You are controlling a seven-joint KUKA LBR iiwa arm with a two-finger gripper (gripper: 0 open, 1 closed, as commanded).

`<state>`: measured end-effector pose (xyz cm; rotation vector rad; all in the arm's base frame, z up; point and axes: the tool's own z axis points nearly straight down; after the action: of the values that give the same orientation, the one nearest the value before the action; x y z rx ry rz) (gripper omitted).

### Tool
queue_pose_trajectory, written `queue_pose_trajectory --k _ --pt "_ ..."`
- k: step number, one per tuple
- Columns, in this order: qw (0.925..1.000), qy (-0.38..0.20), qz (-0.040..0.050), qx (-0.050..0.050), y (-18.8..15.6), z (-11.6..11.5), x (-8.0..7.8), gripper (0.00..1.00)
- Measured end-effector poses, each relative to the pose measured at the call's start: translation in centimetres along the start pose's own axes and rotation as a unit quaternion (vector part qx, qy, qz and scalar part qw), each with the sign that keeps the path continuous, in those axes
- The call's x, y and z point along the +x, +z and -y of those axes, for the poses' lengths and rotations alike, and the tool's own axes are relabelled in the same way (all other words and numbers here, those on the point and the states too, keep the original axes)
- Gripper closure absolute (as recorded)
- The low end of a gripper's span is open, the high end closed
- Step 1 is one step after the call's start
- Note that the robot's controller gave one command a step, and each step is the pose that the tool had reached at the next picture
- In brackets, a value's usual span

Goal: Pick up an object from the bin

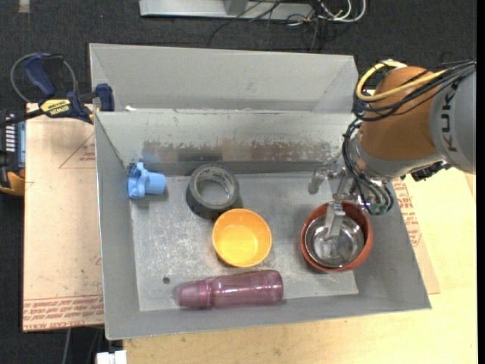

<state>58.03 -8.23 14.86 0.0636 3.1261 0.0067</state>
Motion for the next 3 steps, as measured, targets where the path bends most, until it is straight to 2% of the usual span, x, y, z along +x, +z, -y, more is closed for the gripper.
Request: queue_pose_trajectory --k 1,3 --pt "0.9994 0.035 0.0002 0.003 4.60 2.36 -0.51 1.00" --pt "0.9994 0.035 0.0002 0.004 4.61 2.32 -0.51 1.00"
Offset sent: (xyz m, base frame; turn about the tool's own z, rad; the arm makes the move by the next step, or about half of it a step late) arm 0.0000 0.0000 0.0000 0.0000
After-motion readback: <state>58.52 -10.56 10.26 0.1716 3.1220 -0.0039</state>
